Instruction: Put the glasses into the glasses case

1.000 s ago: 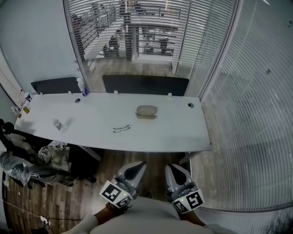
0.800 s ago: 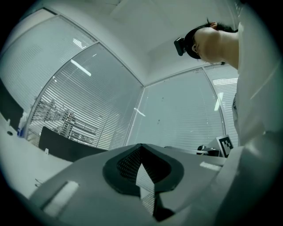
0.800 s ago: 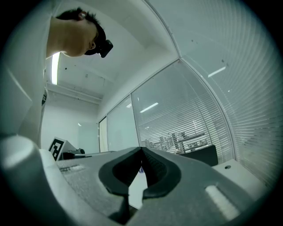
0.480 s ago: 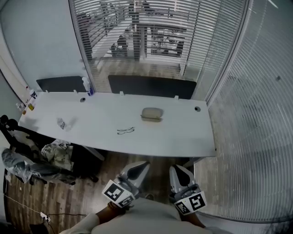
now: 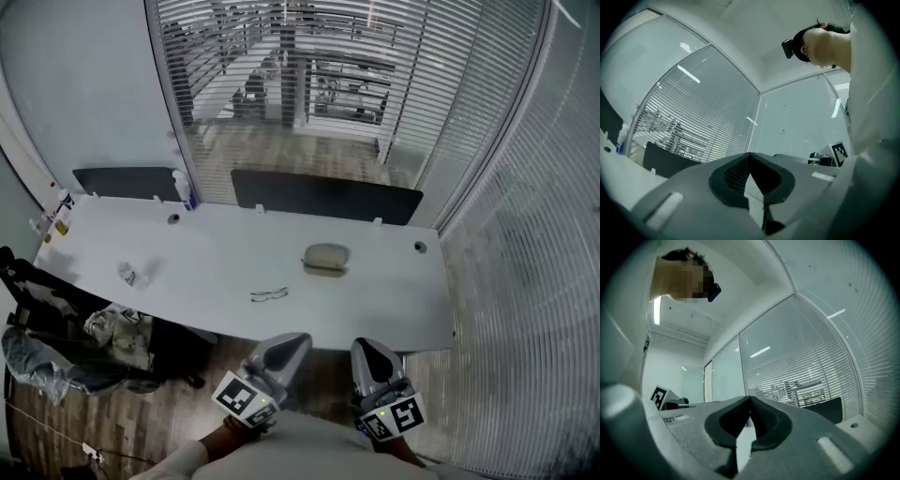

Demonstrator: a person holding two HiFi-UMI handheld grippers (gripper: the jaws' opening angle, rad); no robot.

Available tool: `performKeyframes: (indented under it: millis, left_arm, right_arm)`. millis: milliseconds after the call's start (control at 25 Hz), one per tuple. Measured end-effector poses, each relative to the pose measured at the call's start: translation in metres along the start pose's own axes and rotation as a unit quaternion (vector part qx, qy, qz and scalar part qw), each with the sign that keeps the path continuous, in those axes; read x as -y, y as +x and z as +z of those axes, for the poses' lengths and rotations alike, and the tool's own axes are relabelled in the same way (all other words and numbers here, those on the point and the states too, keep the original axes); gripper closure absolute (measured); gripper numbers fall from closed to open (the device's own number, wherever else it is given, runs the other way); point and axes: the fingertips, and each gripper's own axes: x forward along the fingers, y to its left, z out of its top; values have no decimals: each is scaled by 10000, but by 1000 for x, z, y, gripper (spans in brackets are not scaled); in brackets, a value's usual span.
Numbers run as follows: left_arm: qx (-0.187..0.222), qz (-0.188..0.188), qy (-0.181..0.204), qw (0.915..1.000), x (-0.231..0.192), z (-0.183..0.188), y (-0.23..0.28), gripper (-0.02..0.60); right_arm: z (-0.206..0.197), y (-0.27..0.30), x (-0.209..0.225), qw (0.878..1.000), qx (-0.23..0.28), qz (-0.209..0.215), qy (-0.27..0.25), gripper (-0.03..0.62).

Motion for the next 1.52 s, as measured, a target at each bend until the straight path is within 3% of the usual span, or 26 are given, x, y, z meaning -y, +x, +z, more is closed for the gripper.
performKeyframes:
  millis: [280, 480, 840, 1200, 1520]
  left_arm:
    - [161, -114, -11, 9998, -65, 21, 21, 578]
    - [103, -258, -13, 9996, -90, 27, 31, 580]
    - [-24, -324, -186, 9993, -102, 18, 54, 580]
    - [-146, -310, -123, 9993, -98, 14, 66, 580]
    - [-271, -32, -256, 9993, -102, 5, 60, 580]
  right_arm:
    - [0, 79, 4, 9997, 6, 60, -232, 592]
    - [-10, 103, 7, 9998, -6, -121, -175, 592]
    - [-7, 111, 35, 9993, -15, -298, -236, 592]
    - [-6, 112, 47, 9996, -111, -235, -124, 592]
    - [-19, 112, 46, 9994, -341, -93, 27, 592]
